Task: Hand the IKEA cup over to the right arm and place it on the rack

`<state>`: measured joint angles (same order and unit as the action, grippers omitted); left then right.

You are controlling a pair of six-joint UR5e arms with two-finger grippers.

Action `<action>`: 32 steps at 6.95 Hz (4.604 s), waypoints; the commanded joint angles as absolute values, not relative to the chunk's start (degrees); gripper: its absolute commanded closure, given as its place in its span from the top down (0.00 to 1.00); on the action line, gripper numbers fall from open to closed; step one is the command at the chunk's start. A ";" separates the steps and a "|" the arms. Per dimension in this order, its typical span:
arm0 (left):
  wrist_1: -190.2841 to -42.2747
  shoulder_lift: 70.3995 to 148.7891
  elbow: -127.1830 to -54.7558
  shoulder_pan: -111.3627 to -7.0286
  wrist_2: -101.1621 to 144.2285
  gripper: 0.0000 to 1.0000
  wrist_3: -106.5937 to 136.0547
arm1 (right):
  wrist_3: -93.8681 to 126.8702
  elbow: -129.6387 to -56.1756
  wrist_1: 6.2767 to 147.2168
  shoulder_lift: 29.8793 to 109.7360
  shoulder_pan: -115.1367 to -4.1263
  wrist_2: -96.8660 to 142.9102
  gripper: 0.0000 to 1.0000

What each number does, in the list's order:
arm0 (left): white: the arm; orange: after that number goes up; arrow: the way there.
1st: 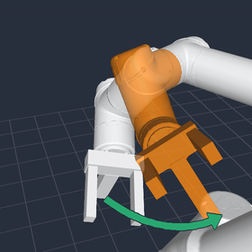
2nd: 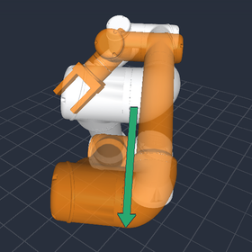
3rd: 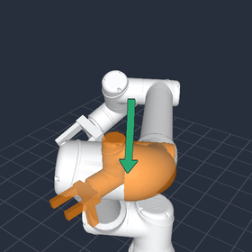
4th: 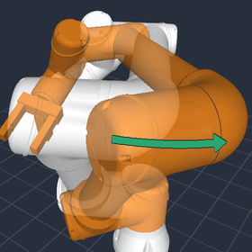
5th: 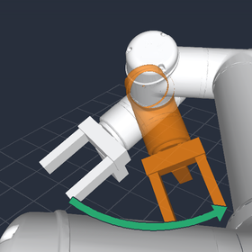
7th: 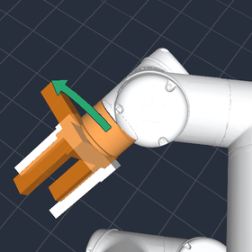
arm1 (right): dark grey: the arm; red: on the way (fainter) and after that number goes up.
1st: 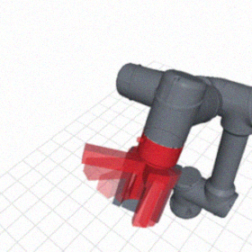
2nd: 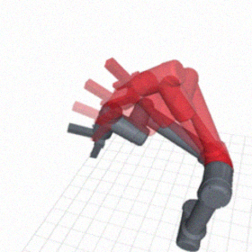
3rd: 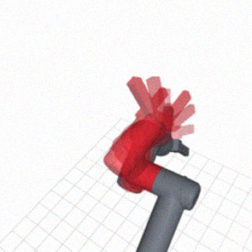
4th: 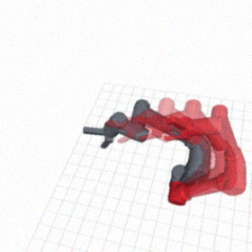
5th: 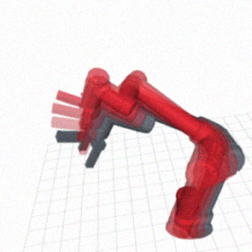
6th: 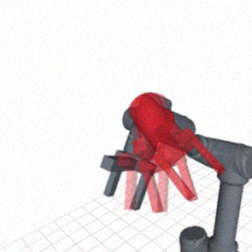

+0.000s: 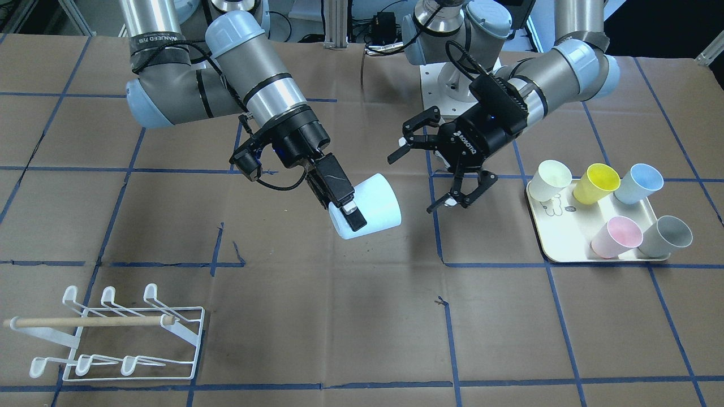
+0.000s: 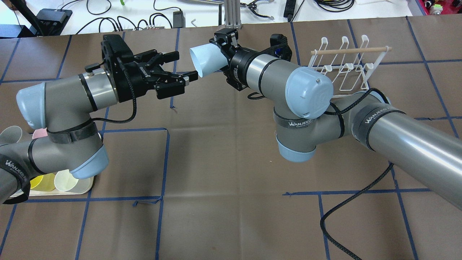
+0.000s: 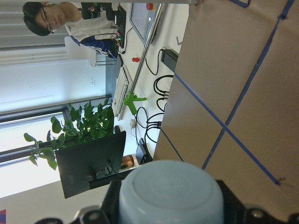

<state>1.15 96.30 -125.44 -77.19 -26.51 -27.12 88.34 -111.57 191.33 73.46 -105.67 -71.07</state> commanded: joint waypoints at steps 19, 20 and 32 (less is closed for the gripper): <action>-90.97 85.63 -94.44 -83.45 -89.21 0.99 -6.55 | 2.02 -102.48 202.06 57.75 -82.00 -77.87 0.24; -90.62 81.78 -99.62 -78.27 -89.12 0.99 -11.12 | 1.85 -102.65 202.32 56.79 -81.65 -77.17 0.24; -58.02 85.67 -125.94 -58.71 -91.05 0.96 -37.88 | 3.69 -104.15 203.20 57.39 -81.65 -77.43 1.00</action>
<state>-60.34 83.01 -125.16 -58.74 -91.06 -37.80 3.25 -104.24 203.36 57.15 -81.59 -77.57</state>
